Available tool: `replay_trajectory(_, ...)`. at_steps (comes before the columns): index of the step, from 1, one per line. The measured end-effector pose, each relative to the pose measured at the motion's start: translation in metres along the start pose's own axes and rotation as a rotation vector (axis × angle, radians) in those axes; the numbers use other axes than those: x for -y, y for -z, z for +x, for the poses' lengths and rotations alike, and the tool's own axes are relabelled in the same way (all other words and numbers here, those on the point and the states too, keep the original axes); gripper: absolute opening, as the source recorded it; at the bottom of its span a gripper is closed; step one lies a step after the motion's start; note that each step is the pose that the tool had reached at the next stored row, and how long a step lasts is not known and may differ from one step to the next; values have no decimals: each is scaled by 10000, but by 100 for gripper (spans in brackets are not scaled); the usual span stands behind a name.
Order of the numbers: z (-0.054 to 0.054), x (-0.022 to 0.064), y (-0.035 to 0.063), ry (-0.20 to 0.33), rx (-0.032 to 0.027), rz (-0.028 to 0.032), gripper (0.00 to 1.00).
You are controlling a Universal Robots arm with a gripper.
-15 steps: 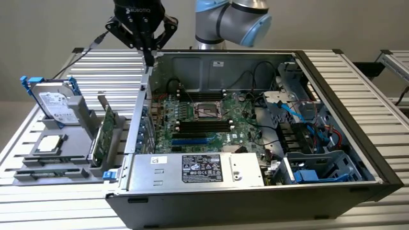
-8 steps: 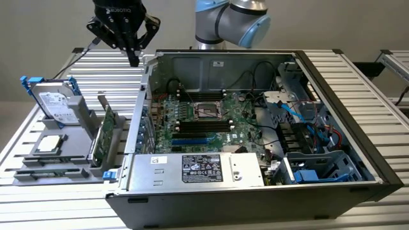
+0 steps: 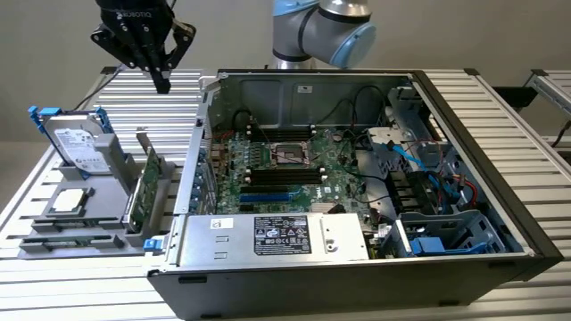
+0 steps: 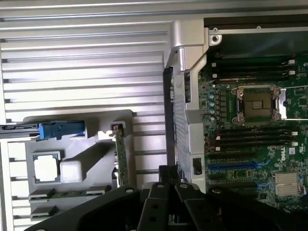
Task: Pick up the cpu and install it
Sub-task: 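Reach for the cpu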
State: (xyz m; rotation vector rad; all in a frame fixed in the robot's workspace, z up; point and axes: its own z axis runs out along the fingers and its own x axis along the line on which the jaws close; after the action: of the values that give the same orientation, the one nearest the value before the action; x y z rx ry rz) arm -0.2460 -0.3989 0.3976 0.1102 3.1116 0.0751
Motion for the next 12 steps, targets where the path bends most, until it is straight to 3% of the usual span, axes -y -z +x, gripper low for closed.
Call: replay_trajectory(12,539,66,8,2,15,-1,11)
